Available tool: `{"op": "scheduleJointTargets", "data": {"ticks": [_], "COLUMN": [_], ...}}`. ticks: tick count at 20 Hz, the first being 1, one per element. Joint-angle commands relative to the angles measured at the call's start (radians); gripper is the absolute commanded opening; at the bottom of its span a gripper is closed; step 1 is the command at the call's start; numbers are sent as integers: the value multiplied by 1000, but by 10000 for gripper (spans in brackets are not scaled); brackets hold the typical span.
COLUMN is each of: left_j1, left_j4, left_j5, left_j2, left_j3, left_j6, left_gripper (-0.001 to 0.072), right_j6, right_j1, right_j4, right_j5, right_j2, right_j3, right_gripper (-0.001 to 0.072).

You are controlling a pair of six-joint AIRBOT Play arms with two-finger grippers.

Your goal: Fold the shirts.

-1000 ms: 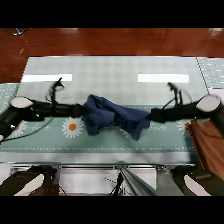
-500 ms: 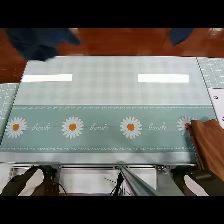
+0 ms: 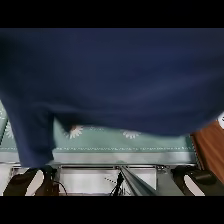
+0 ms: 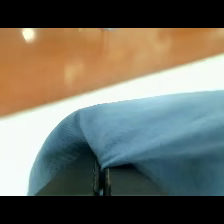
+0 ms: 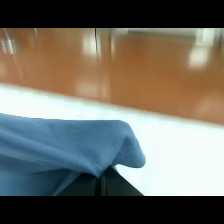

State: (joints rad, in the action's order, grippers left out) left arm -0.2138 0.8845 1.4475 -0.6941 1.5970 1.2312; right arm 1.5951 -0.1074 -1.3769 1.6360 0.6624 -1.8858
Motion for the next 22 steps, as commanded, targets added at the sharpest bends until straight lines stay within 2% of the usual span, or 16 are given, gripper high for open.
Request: {"op": "scheduleJointTargets", "data": {"ticks": [1, 4, 6, 8, 13, 16, 17, 18, 19, 20, 21, 22], "left_j1": [72, 88, 88, 93, 194, 235, 235, 235, 233, 227, 215, 187], "left_j4": [23, 36, 36, 32, 32, -6, -34, -47, -46, -35, 5, 51], "left_j5": [124, 118, 16, -138, -429, -498, -497, -492, -474, -441, -399, -348], "left_j2": [31, 22, -1, -60, -343, -497, -533, -558, -576, -584, -583, -577], "left_j3": [-175, -420, -588, -712, -751, -725, -714, -704, -689, -670, -641, -605], "left_j6": [5, 4, 4, 3, 1, 5, 5, 5, 5, 4, 6, 19], "left_gripper": [24, 24, 24, 25, 25, 27, 84, 321, 695, 705, 704, 703], "right_j6": [44, 99, 119, 126, 161, 163, 147, 116, 92, 50, 14, -7], "right_j1": [0, 0, 0, 0, 12, 93, 119, 148, 171, 194, 217, 248], "right_j4": [-11, -10, -11, -25, -35, 21, 50, 87, 125, 169, 195, 197], "right_j5": [98, 1, -132, -316, -681, -742, -735, -712, -681, -640, -593, -531], "right_j2": [-100, -193, -217, -178, 135, 355, 414, 468, 510, 544, 564, 571], "right_j3": [294, 689, 937, 1096, 1118, 1039, 1009, 974, 941, 904, 868, 826], "right_gripper": [23, 23, 23, 23, 23, 24, 24, 56, 265, 557, 632, 632]}}
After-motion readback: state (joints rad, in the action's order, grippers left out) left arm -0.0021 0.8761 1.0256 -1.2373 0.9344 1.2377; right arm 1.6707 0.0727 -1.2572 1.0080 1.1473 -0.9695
